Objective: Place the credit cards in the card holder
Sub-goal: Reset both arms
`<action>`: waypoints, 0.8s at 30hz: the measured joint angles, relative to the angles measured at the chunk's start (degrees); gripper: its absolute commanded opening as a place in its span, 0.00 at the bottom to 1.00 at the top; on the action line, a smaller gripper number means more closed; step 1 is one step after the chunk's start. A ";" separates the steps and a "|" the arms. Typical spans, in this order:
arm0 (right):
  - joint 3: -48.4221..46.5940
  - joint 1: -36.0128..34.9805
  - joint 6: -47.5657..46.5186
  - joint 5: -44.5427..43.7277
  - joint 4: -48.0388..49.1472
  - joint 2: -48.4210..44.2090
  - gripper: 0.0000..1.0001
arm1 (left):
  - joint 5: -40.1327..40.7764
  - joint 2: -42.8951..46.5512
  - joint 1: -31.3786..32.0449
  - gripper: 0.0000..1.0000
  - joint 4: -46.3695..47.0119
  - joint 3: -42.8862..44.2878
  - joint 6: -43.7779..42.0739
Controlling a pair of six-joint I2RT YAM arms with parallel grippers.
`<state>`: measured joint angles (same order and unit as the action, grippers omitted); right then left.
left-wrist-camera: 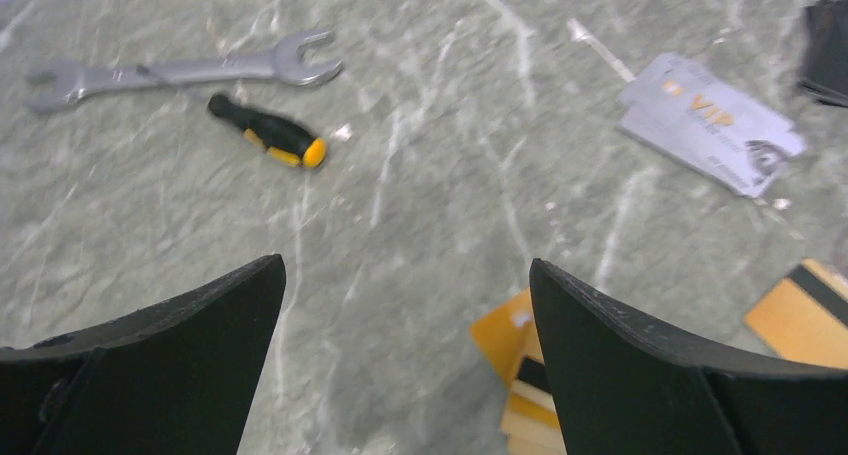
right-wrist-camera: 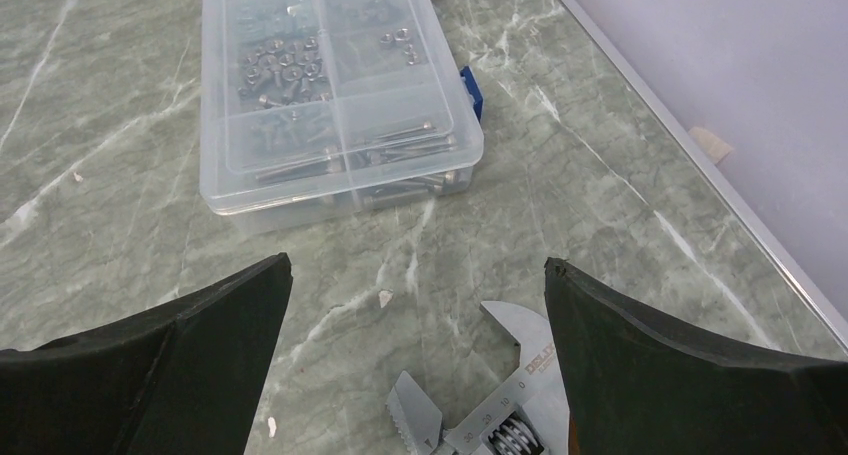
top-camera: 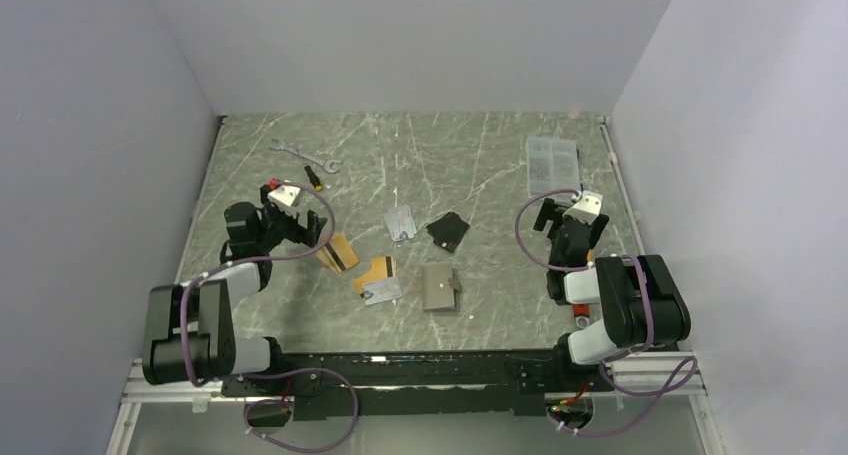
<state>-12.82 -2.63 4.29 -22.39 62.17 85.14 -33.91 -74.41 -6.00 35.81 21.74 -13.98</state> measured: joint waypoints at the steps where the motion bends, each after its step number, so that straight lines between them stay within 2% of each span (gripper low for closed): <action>1: 0.00 -0.07 -0.02 0.02 0.07 0.00 1.00 | -0.26 -1.33 -0.90 0.99 0.57 0.33 0.33; 4: 0.00 -0.09 -0.07 0.00 0.07 0.00 1.00 | -0.09 -2.80 -3.65 0.99 4.09 -0.98 1.25; 11: 0.04 -0.20 -0.07 -0.02 0.42 0.00 1.00 | 0.50 -0.70 -3.85 0.99 11.61 -5.88 2.75; 13: 0.04 -0.20 -0.07 -0.02 0.46 0.00 1.00 | 3.69 -0.31 -4.17 1.00 18.71 -10.01 4.48; 15: 0.04 -0.20 -0.09 -0.04 0.46 0.00 1.00 | 6.32 -2.99 -4.52 0.99 31.80 -17.22 6.19; 17: 0.04 -0.20 -0.07 -0.02 0.46 0.00 1.00 | 8.41 -3.63 -4.39 0.99 32.04 -20.76 6.69; 19: 0.02 -0.20 -0.07 -0.07 0.46 0.00 1.00 | 9.20 -3.30 -3.69 1.00 30.80 -19.02 6.75; 21: 0.02 -0.20 -0.04 -0.11 0.42 0.00 1.00 | 10.05 -3.32 -2.82 0.99 27.89 -13.73 6.49; 24: 0.02 -0.20 -0.04 -0.17 0.39 0.00 1.00 | 10.99 -3.15 -1.95 0.99 28.24 -10.01 6.16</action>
<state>-12.80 -2.83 4.25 -22.57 62.57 85.14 -22.92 -77.56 -7.94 64.05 11.73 -7.81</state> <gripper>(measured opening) 0.994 0.994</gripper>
